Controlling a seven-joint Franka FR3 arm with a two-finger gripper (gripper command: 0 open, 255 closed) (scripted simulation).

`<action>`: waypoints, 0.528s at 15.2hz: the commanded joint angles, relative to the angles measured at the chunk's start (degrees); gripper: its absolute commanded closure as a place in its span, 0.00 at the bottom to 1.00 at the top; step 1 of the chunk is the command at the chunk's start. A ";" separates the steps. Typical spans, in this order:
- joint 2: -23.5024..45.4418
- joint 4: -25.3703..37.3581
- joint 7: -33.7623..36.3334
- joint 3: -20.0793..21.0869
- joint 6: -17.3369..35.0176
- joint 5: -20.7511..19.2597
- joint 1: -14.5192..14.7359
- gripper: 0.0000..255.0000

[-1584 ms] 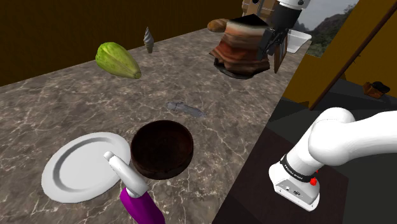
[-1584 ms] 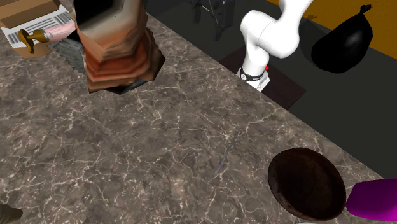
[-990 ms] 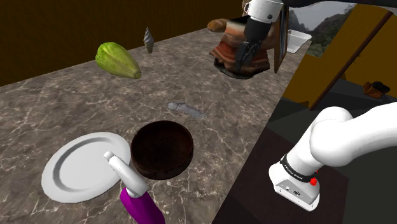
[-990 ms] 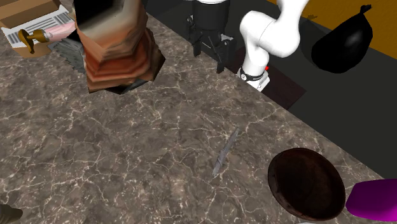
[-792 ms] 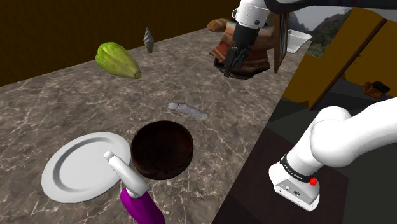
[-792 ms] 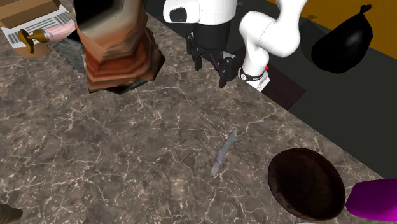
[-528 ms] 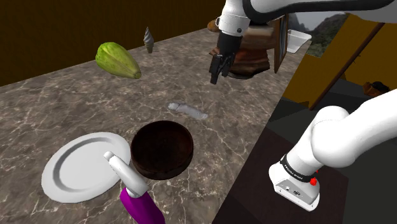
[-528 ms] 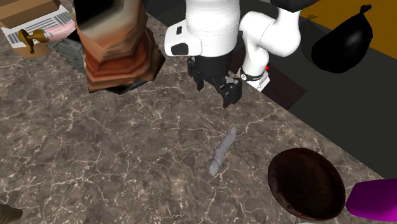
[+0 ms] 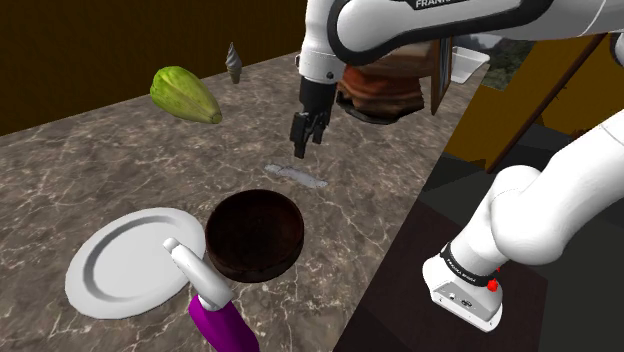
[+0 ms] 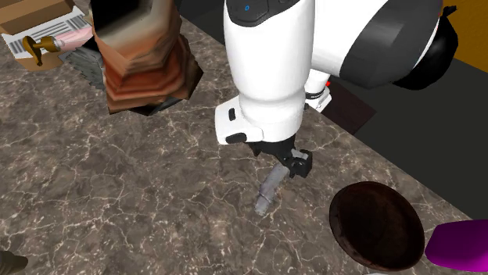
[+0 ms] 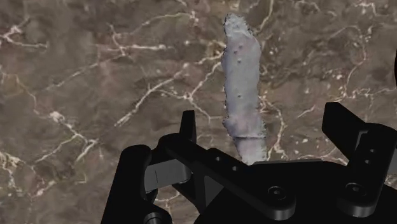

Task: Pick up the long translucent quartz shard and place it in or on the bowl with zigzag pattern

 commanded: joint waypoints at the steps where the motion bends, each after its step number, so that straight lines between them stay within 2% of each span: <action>1: 3.10 1.89 0.10 1.10 0.90 0.86 1.07 0.00; 8: 5.17 -1.02 -0.04 1.97 5.85 1.44 1.78 0.00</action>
